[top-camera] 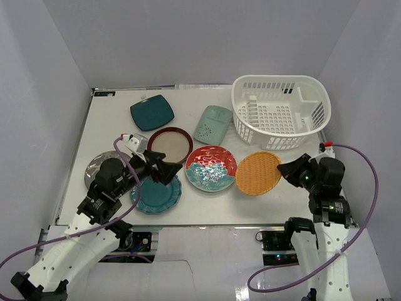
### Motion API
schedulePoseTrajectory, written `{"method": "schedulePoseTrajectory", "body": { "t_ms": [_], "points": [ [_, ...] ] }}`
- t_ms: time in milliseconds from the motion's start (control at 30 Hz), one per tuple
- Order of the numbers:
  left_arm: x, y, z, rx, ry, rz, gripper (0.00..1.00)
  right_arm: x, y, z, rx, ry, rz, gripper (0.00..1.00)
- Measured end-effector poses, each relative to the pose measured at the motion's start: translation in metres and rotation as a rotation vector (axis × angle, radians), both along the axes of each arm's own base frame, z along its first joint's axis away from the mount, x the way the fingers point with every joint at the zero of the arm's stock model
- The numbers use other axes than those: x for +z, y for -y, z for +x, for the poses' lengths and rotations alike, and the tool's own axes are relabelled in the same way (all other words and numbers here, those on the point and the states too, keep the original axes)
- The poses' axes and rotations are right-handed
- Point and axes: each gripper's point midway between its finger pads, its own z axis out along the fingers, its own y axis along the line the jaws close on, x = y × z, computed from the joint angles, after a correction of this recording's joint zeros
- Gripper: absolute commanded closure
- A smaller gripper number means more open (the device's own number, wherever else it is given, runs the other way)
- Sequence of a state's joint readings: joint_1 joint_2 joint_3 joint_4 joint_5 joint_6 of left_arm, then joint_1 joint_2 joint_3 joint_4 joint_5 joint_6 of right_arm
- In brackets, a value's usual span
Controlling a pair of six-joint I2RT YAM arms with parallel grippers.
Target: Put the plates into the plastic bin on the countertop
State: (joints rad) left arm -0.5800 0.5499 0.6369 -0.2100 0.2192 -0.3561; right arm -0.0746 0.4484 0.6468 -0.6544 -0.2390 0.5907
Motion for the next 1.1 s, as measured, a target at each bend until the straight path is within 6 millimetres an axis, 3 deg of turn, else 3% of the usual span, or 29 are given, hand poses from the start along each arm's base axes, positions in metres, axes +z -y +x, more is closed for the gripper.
{"method": "schedulePoseTrajectory", "body": {
  "t_ms": [133, 267, 433, 500, 533, 633, 800, 933, 1100],
  "points": [
    [-0.007, 0.001, 0.004, 0.010, -0.023, 0.016, 0.02, 0.051, -0.023, 0.004, 0.122, 0.090, 0.071, 0.92],
    [-0.012, 0.000, 0.006, 0.017, -0.040, 0.028, 0.02, 0.096, -0.033, 0.024, 0.186, 0.212, 0.109, 0.92],
    [-0.015, 0.000, 0.007, 0.022, -0.048, 0.034, 0.02, 0.123, -0.022, 0.090, 0.152, 0.266, 0.073, 0.92],
    [-0.016, 0.000, 0.007, 0.023, -0.051, 0.037, 0.02, 0.127, -0.010, 0.127, 0.101, 0.280, 0.038, 0.92],
    [-0.017, 0.000, 0.007, 0.022, -0.054, 0.039, 0.02, 0.127, -0.006, 0.136, 0.087, 0.285, 0.028, 0.92],
    [-0.019, 0.001, 0.008, 0.022, -0.060, 0.043, 0.02, 0.115, 0.015, 0.184, -0.005, 0.287, -0.037, 0.92],
    [-0.024, 0.002, 0.010, 0.021, -0.073, 0.057, 0.02, 0.074, 0.041, 0.232, -0.099, 0.238, -0.122, 0.92],
    [-0.028, 0.003, 0.012, 0.021, -0.082, 0.068, 0.02, 0.026, 0.052, 0.256, -0.118, 0.153, -0.175, 0.92],
    [-0.033, 0.004, 0.014, 0.020, -0.094, 0.083, 0.02, -0.024, 0.059, 0.268, -0.131, 0.051, -0.188, 0.92]
  ]
}}
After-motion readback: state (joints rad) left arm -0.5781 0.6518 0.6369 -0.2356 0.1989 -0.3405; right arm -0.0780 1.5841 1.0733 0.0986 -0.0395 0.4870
